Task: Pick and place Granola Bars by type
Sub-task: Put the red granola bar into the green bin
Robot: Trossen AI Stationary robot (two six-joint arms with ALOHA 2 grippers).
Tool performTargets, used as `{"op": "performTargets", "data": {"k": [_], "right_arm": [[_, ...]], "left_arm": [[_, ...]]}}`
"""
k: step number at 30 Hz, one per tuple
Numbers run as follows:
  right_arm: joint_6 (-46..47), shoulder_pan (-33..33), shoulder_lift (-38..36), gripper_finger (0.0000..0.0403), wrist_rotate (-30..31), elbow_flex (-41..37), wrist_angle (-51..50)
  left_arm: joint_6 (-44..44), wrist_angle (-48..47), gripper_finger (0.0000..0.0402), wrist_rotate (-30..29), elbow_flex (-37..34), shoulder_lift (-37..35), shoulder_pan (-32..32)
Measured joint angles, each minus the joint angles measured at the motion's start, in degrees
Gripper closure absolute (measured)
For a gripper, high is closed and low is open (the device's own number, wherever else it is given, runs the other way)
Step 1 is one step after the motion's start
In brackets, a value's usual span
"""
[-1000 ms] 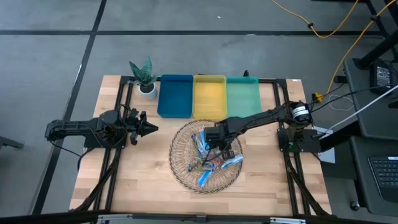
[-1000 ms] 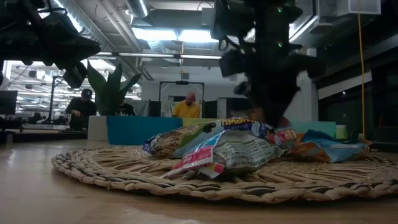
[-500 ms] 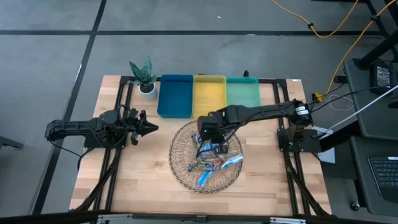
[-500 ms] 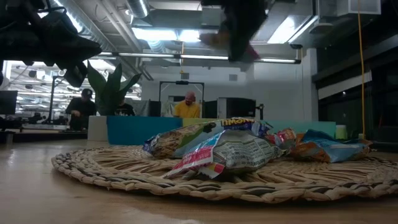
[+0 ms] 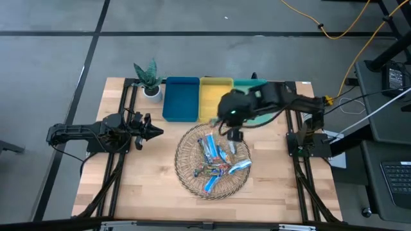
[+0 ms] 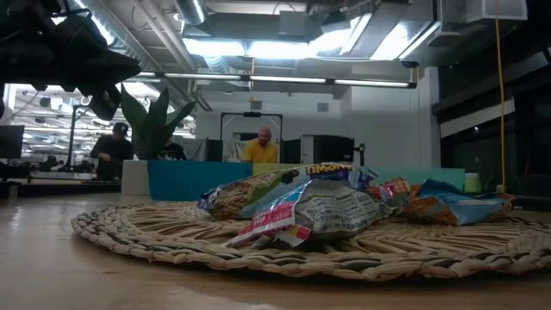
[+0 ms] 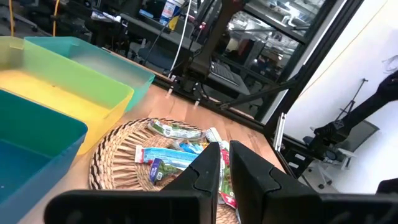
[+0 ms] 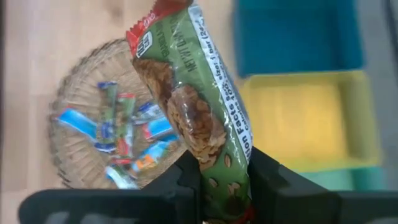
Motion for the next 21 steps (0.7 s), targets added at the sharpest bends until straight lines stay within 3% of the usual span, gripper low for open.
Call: {"op": "performTargets", "data": {"k": [7, 15, 21], "right_arm": [[2.63, -4.53, -12.09, 0.0325, 7.84, -7.42, -0.92], [6.27, -16.02, -22.89, 0.0325, 17.85, -14.15, -0.12], [1.46, -27.63, -26.22, 0.0325, 17.41, -21.34, 2.69]], "left_arm": [[0.00, 0.02, 0.0370, 0.00, 0.00, 0.00, 0.00], [0.00, 0.02, 0.0370, -0.04, 0.00, 0.02, 0.00], [0.00, 0.02, 0.0370, -0.05, 0.00, 0.01, 0.00]]}}
